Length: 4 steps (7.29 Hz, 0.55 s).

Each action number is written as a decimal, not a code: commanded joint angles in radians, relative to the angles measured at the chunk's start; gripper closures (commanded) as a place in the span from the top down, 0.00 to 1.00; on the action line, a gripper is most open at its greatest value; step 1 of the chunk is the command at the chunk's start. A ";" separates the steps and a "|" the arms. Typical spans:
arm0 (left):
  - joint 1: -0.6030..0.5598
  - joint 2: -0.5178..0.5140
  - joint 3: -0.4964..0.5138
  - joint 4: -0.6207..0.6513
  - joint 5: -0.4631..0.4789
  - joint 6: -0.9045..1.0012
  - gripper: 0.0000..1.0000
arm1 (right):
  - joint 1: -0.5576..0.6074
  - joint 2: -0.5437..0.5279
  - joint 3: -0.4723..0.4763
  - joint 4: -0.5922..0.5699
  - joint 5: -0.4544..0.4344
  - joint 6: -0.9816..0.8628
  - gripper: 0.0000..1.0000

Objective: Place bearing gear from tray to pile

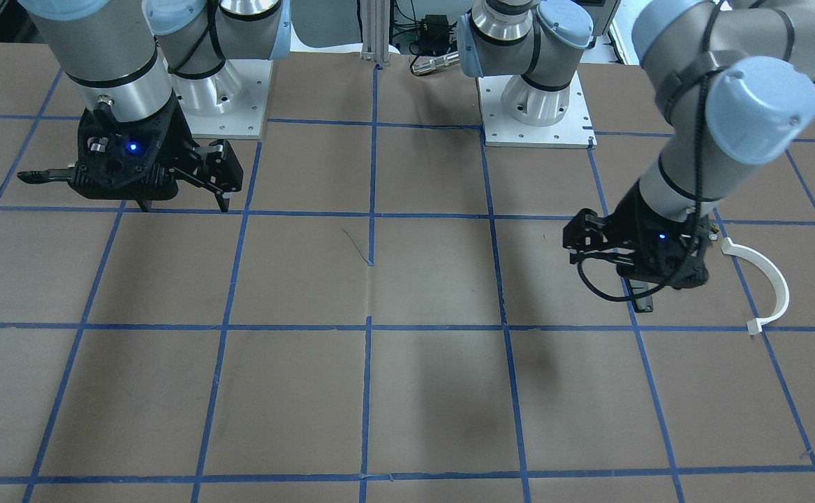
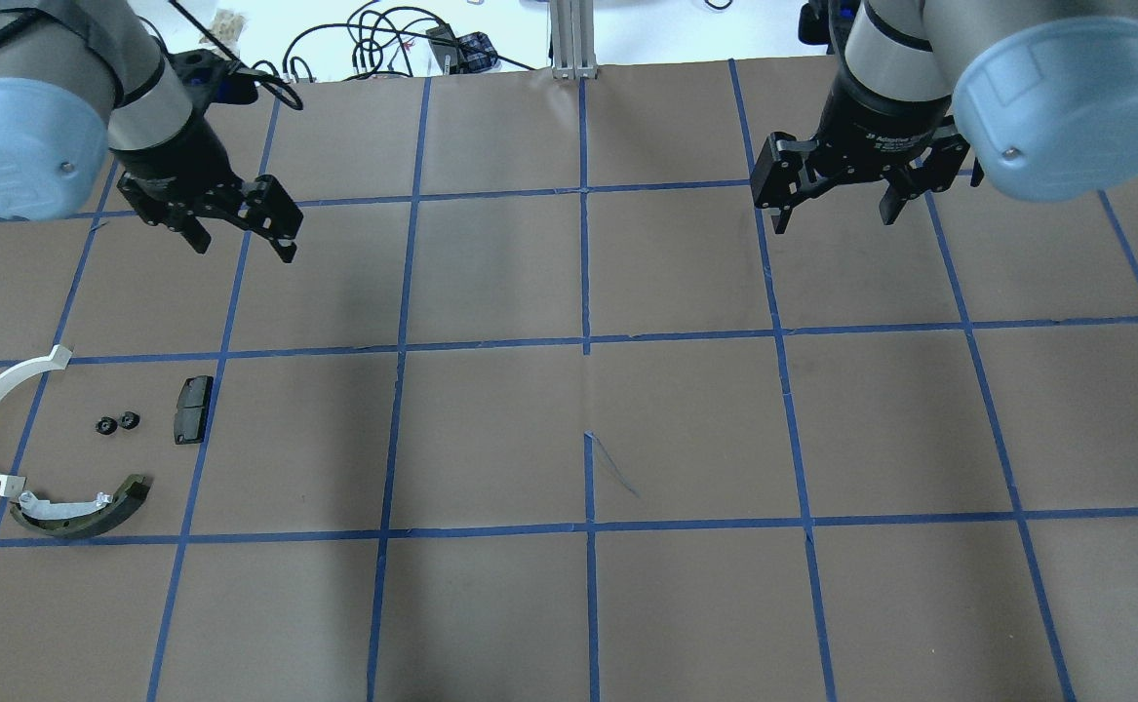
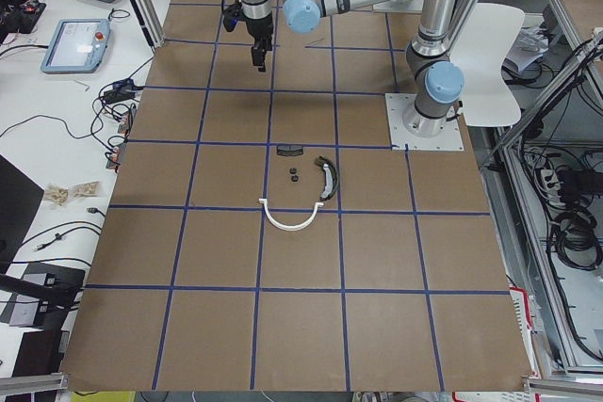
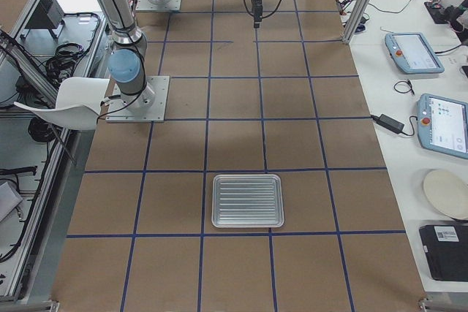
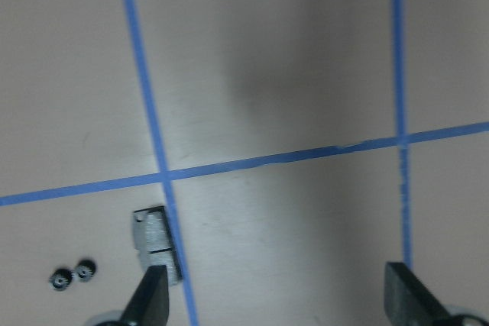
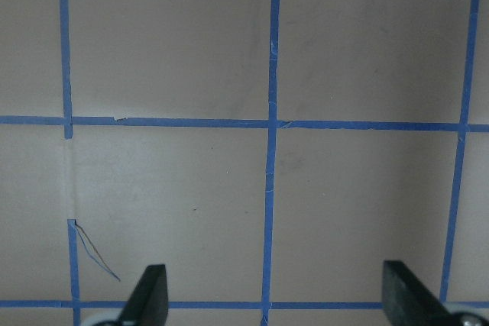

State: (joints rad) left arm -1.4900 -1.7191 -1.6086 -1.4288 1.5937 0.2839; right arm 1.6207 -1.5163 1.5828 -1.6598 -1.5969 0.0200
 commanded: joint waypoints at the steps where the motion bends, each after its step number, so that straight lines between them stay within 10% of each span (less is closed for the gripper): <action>1: -0.145 0.055 0.006 -0.034 -0.008 -0.046 1.00 | -0.002 -0.001 -0.004 0.000 0.005 0.000 1.00; 4: -0.156 0.147 0.021 -0.144 -0.077 -0.101 1.00 | -0.013 -0.041 -0.009 0.009 0.008 -0.018 1.00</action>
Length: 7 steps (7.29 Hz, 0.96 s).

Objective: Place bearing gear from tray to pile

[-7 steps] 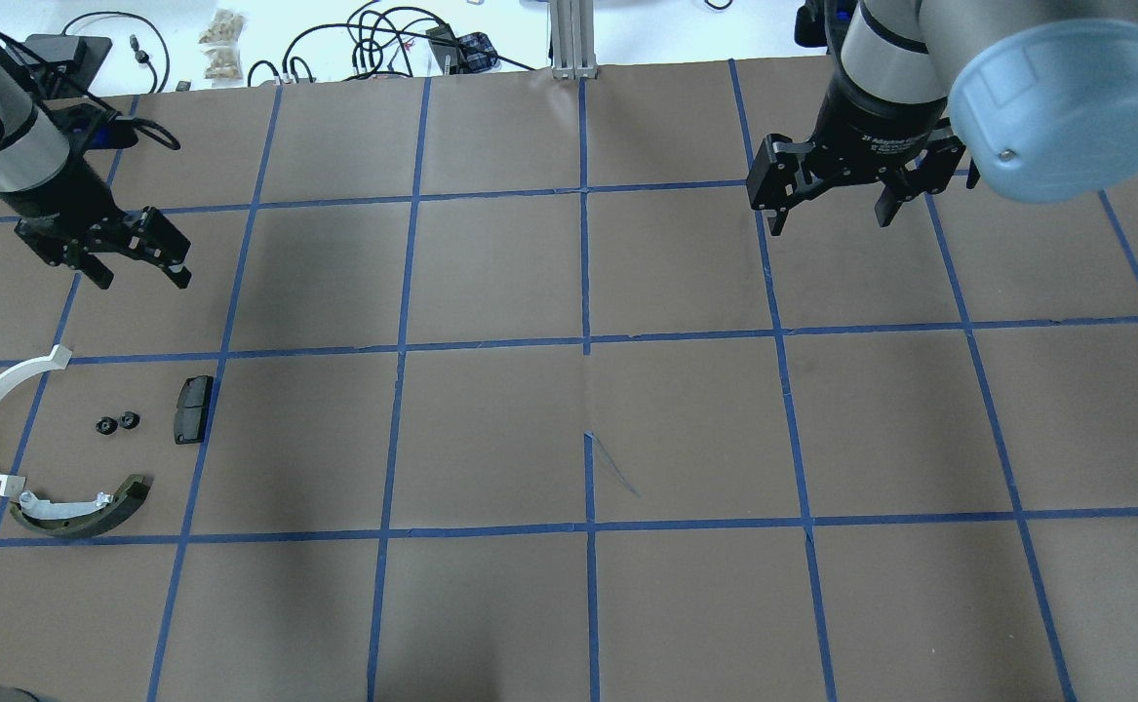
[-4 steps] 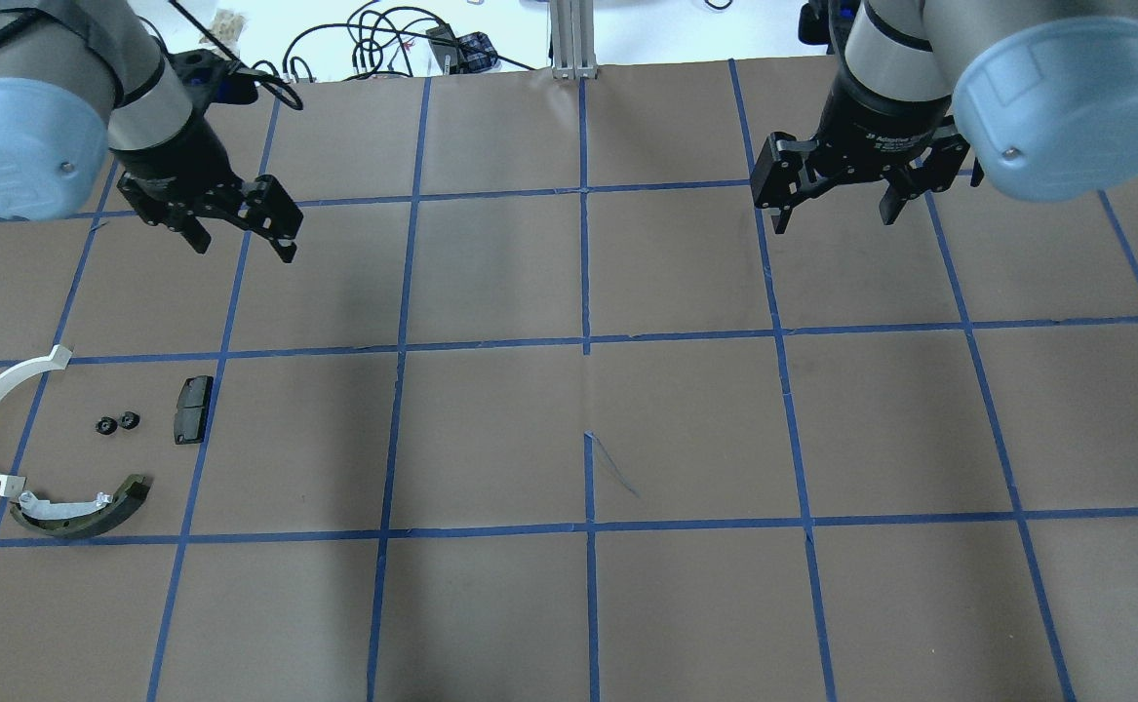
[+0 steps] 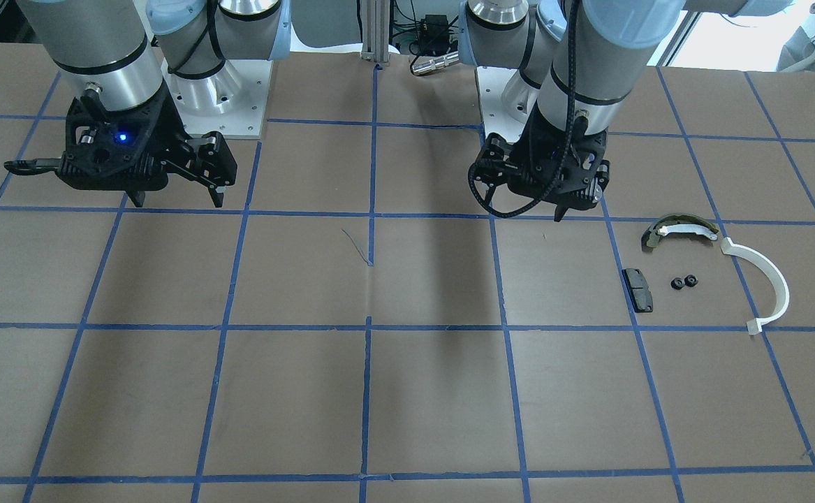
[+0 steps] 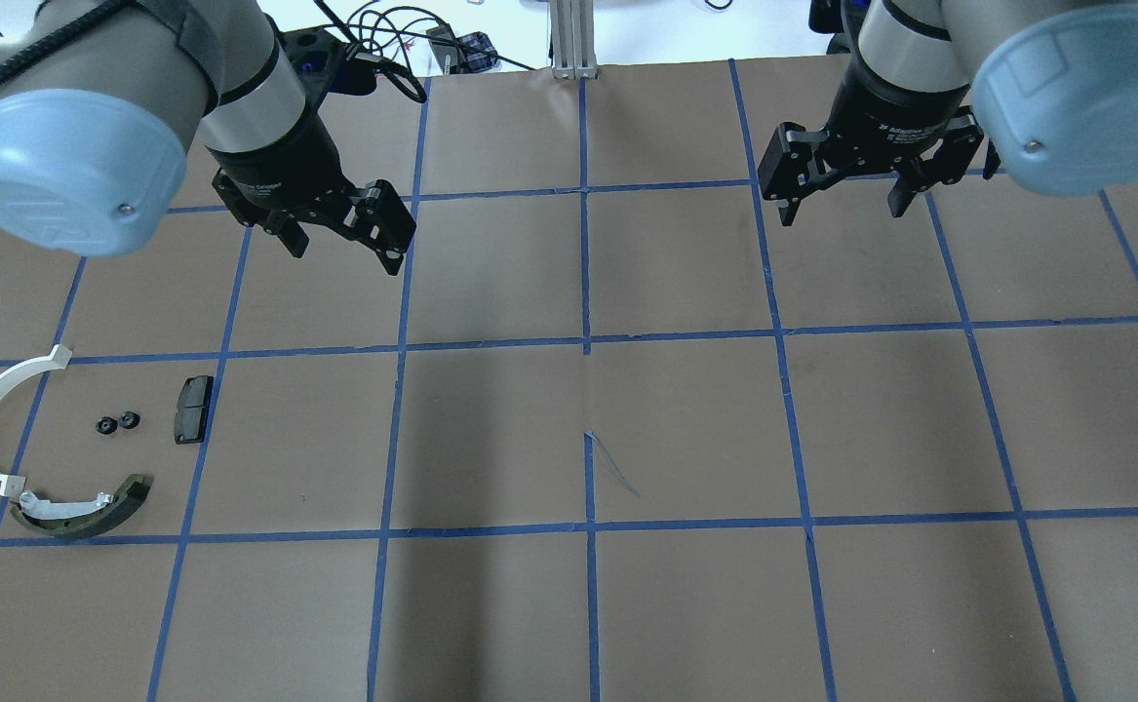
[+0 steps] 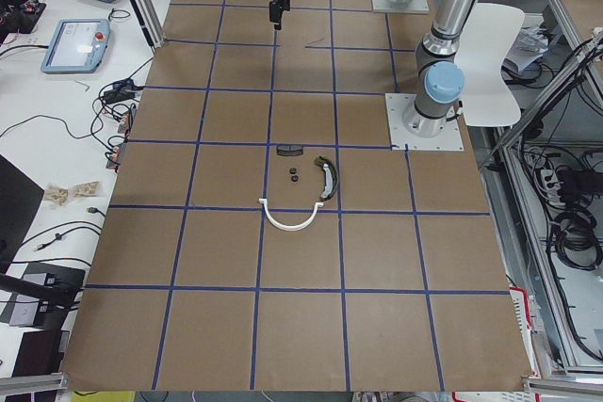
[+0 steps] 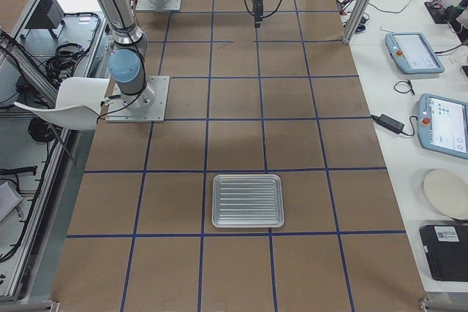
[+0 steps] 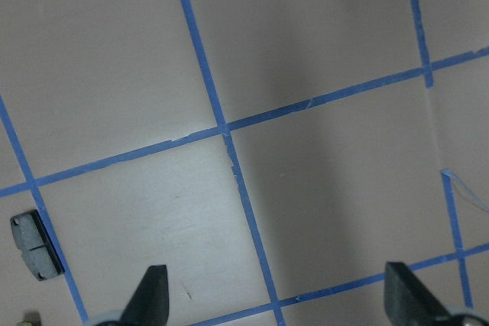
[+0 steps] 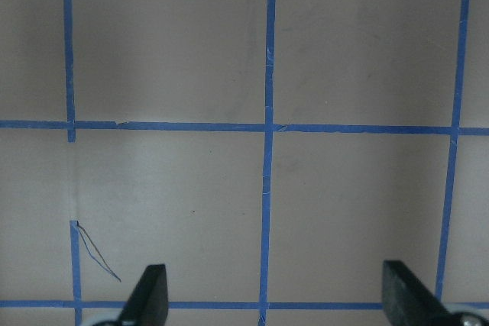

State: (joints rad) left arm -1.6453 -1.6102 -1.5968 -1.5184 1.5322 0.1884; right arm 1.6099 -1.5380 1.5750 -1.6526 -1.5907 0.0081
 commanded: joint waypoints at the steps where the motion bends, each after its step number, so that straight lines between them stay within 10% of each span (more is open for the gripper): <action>1: 0.005 0.059 0.023 -0.113 -0.007 0.003 1.00 | -0.002 -0.027 0.000 0.005 -0.002 -0.008 1.00; 7: 0.145 0.075 0.003 -0.140 0.013 0.077 1.00 | -0.002 -0.027 0.008 0.005 0.000 -0.010 1.00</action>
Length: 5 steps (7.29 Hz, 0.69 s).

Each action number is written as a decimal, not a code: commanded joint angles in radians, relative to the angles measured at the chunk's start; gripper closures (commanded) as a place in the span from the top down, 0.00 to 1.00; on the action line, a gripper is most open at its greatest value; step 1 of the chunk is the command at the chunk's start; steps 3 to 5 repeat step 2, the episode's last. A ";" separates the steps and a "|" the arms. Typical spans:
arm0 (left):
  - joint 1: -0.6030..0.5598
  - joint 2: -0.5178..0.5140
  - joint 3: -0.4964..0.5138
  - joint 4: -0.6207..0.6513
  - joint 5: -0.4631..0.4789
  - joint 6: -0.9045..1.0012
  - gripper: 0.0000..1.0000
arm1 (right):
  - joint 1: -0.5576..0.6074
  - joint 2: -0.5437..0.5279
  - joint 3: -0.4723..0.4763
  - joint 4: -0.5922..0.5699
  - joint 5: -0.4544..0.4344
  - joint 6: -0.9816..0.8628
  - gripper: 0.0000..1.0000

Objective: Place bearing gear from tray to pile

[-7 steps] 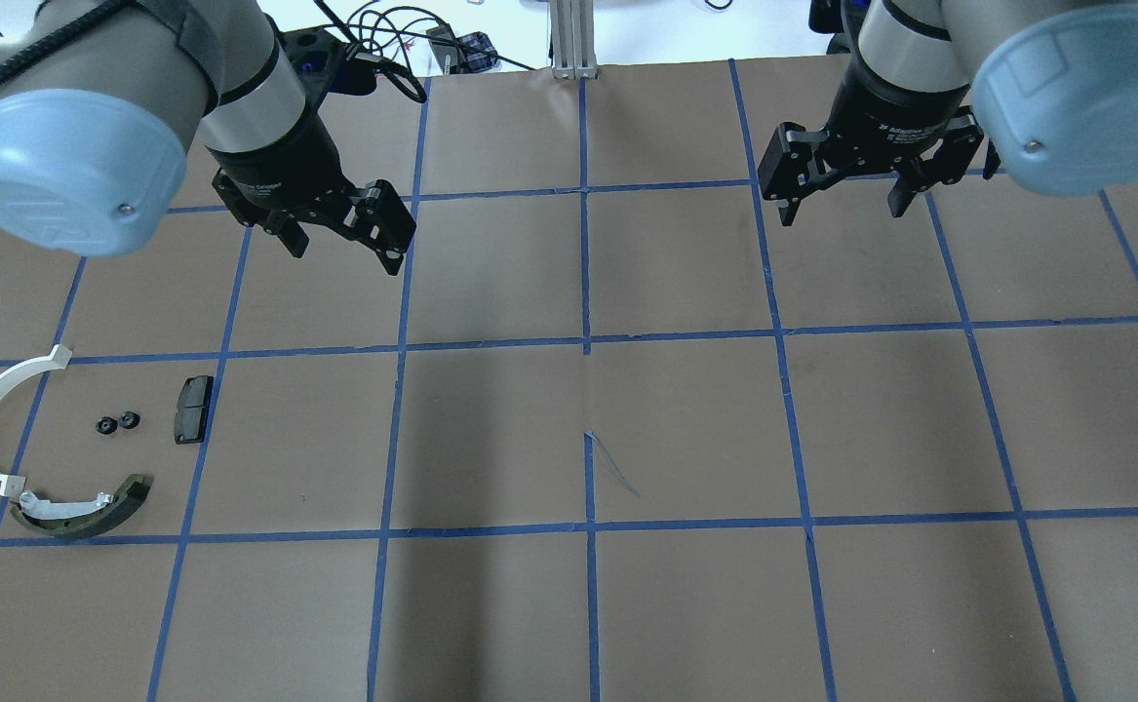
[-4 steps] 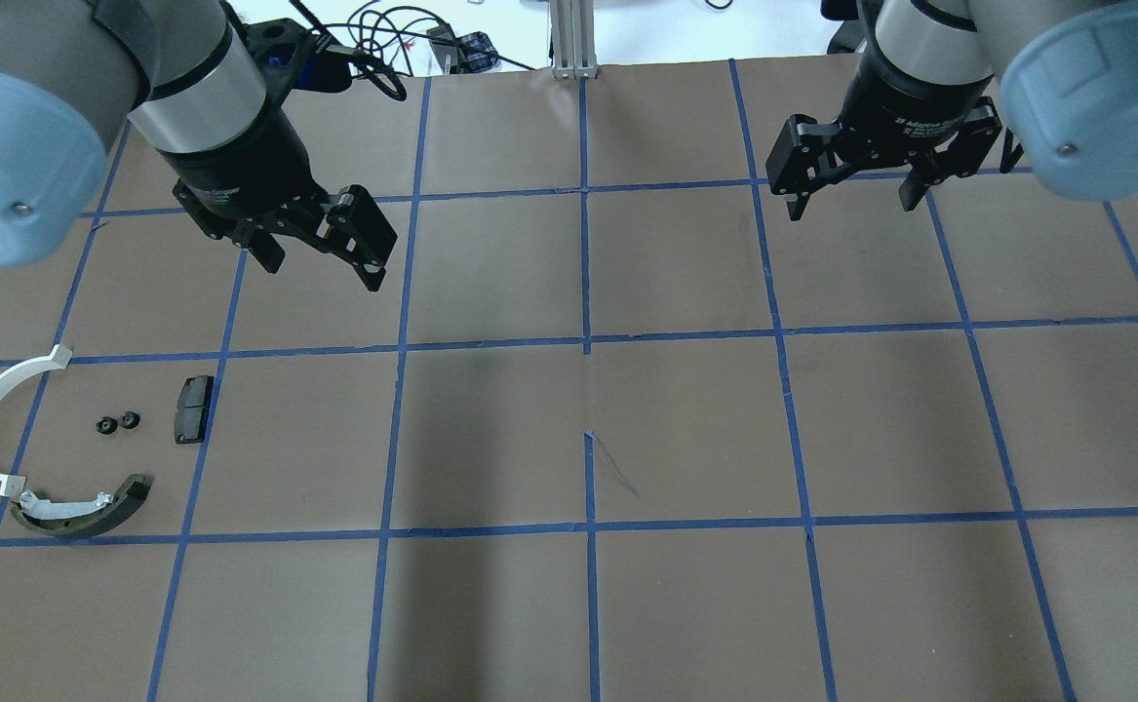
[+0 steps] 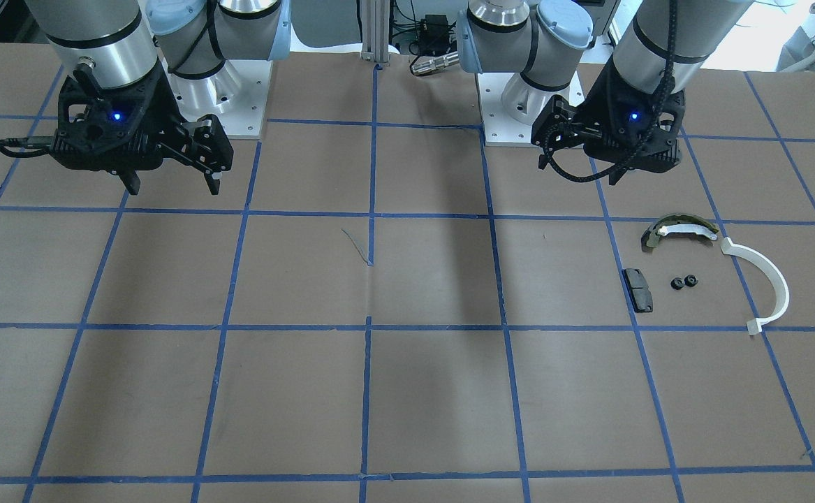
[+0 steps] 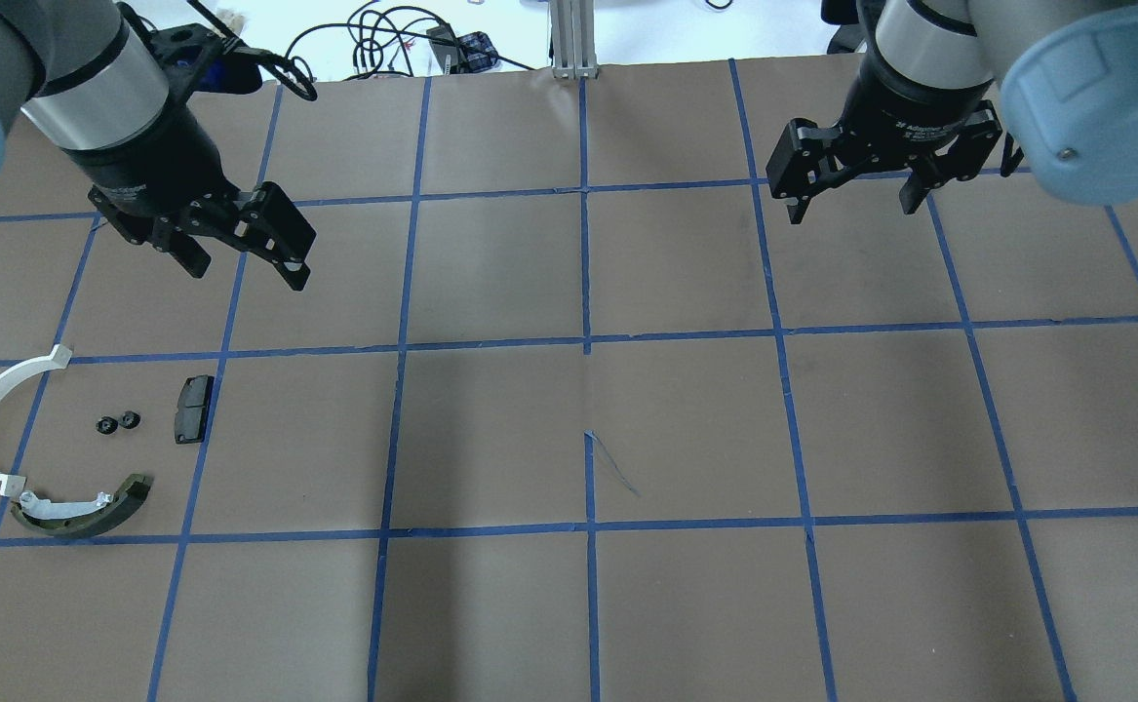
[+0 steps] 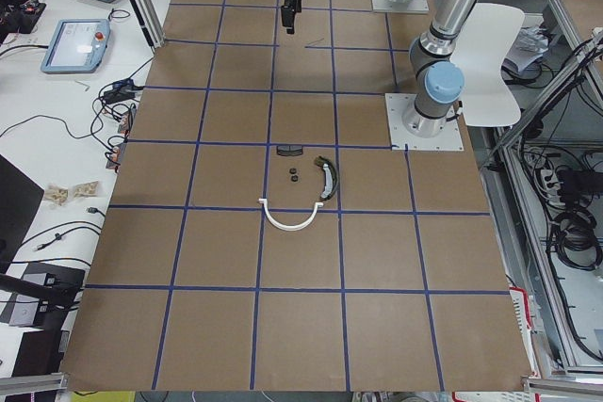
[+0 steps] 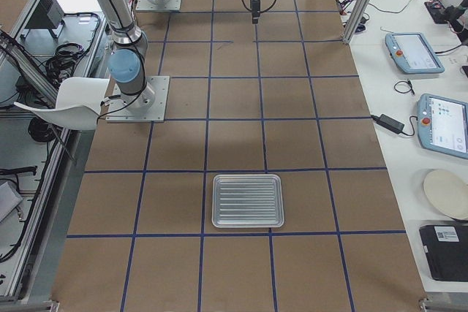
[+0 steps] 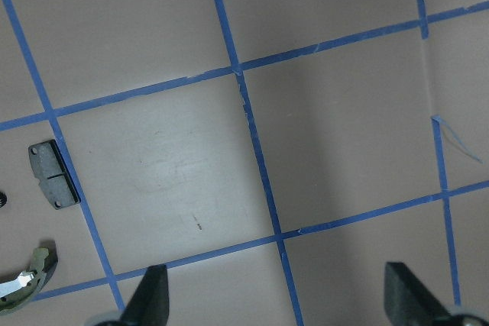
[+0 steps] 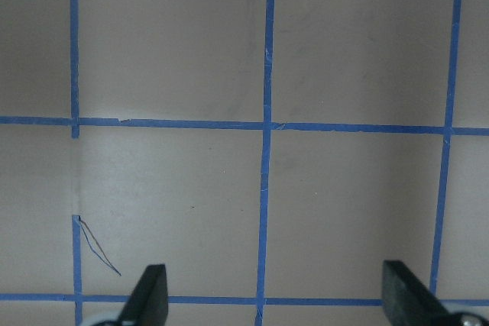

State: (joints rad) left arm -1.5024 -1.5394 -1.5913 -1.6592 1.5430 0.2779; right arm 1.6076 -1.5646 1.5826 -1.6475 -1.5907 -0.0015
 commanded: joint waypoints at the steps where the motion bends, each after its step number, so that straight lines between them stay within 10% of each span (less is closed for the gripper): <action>1: 0.002 0.004 0.001 0.002 -0.001 -0.046 1.00 | 0.000 0.000 0.000 0.000 -0.002 0.000 1.00; 5: 0.002 0.004 -0.001 0.003 -0.001 -0.052 1.00 | 0.000 0.000 0.000 0.000 0.000 0.000 1.00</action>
